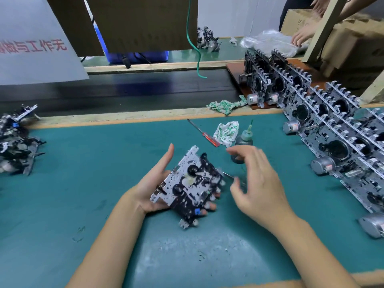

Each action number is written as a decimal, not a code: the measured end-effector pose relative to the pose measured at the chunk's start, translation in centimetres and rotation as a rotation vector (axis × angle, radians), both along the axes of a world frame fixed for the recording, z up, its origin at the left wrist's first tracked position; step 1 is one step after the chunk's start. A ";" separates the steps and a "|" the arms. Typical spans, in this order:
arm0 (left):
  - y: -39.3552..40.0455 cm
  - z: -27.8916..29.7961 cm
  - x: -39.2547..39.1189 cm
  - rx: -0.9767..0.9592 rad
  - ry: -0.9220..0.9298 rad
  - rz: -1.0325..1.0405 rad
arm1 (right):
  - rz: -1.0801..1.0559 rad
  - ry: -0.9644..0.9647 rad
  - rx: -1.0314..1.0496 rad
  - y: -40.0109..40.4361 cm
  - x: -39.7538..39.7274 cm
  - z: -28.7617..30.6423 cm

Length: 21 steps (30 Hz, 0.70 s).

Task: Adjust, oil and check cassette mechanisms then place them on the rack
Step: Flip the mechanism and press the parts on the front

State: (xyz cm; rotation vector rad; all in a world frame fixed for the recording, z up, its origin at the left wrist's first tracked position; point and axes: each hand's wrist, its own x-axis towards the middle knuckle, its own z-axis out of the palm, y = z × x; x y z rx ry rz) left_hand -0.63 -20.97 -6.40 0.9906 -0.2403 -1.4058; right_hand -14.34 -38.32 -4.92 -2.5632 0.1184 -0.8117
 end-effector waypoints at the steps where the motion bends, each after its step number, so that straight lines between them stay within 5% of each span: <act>1: 0.2 0.1 0.0 0.041 -0.025 -0.024 | 0.038 0.082 -0.076 0.1 -0.5 0.1; 7: 0.2 1.0 -0.1 0.124 -0.030 -0.093 | 0.138 0.225 -0.373 -0.4 -2.5 -0.1; 14: 1.0 1.6 0.0 0.293 -0.258 0.044 | 0.109 0.165 -0.188 -0.7 -3.5 -1.7; 16: 2.2 1.7 -1.1 0.461 -0.528 0.229 | 0.100 0.157 -0.120 -0.6 -3.9 -2.3; 18: 3.3 1.9 -3.1 0.713 -1.004 0.390 | 0.082 0.156 -0.118 -0.5 -4.0 -2.6; 21: 5.1 1.7 -7.0 0.940 -1.535 0.186 | 0.106 0.178 -0.177 -0.4 -3.9 -2.9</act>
